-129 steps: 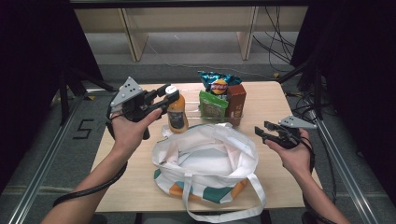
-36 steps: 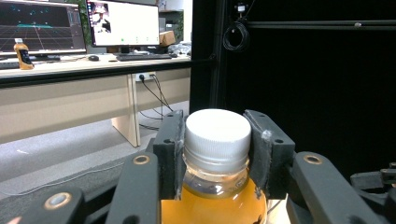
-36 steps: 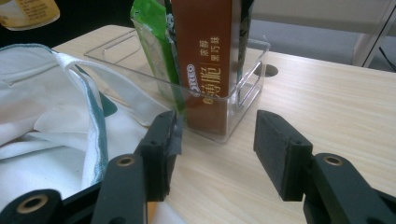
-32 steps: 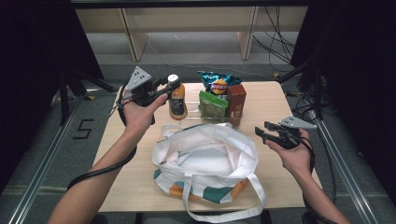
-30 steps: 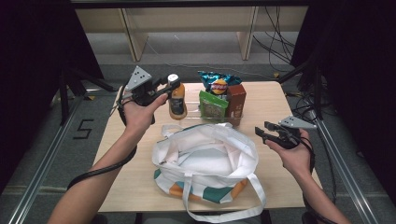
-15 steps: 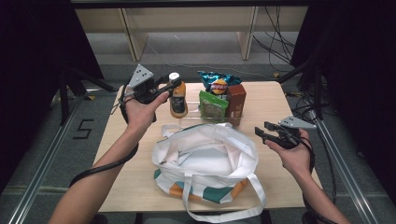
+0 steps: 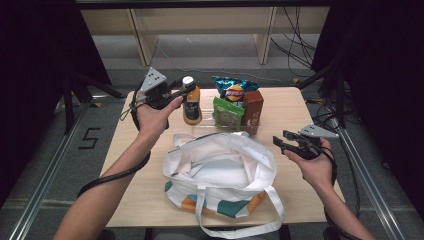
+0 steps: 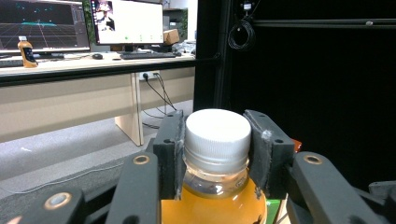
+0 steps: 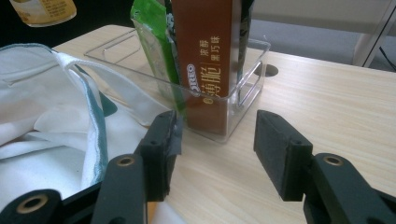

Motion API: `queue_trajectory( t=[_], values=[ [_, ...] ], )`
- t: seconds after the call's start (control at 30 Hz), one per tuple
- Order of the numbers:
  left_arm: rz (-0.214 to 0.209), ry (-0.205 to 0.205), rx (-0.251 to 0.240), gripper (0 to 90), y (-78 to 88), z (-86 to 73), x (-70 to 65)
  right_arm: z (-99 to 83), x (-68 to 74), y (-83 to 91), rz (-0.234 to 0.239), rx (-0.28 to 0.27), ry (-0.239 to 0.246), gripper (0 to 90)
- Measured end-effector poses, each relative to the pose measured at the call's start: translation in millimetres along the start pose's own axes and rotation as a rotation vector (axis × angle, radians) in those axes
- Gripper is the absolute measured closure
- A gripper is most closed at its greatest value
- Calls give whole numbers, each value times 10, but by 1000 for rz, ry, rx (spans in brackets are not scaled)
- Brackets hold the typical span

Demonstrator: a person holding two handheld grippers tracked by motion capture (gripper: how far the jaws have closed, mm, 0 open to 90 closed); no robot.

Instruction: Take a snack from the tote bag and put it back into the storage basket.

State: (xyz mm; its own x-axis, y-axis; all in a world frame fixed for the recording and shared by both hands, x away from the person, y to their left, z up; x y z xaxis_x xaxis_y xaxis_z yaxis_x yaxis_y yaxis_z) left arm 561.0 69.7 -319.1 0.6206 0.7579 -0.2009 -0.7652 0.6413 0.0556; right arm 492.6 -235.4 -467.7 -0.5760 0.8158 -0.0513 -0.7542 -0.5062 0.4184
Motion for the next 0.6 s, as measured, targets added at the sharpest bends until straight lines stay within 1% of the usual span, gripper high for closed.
queue_trajectory(
  t=[0.07, 0.1, 0.13, 0.17, 0.2, 0.23, 0.27, 0.3, 0.43, 0.47, 0.5, 0.53, 0.57, 0.6],
  values=[
    [1, 1, 0, 589, -15, -6, 3, 2, -1, -2, 1, -5, -3, 503],
    [1, 0, 2, 589, -22, -11, 5, 5, 10, 5, 9, -4, -14, 503],
    [0, -1, 2, 590, -30, -15, 8, -3, 0, 21, 2, 9, -8, 503],
    [1, -2, 3, 589, -37, -19, 14, 7, -4, 14, -3, -3, -10, 503],
    [3, -4, 4, 589, -42, -20, 22, -5, 20, 29, -7, 12, -43, 503],
    [6, -3, 4, 589, -49, -22, 28, -6, 17, 29, -5, 12, -37, 502],
    [7, -4, 4, 589, -56, -23, 35, 0, -1, 25, -7, 4, -15, 503],
    [8, -6, 6, 589, -62, -26, 40, -6, -2, 26, -5, 10, -9, 503],
    [10, -5, 6, 589, -87, -36, 52, -6, 30, 24, 5, 13, -38, 503],
    [10, -4, 6, 590, -92, -38, 56, -5, 26, 22, 4, 10, -33, 503],
    [11, -6, 7, 590, -98, -41, 59, -6, 30, 24, 5, 12, -39, 503],
    [13, -5, 10, 589, -102, -46, 62, -6, 22, 23, 3, 10, -30, 503],
    [13, -6, 11, 590, -108, -49, 66, -3, 3, 20, 0, 5, -10, 503],
    [13, -6, 11, 590, -112, -50, 69, -4, 0, 20, 0, 5, -8, 503]
  ],
)
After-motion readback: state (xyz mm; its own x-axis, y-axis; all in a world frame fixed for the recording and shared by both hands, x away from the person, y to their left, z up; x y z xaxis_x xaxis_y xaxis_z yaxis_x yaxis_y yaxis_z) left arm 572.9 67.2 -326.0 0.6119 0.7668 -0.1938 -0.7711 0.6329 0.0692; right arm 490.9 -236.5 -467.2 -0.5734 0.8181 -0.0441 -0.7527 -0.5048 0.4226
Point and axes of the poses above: each handheld gripper's, and its own axes: y roughly backward along the jaws, z roughly out of its top, x roughly to its left, the point moved 10 cm from there along -y, roughly forward along the jaws, and after that the axes turned 8 degrees about y, right-handed, at the moved point
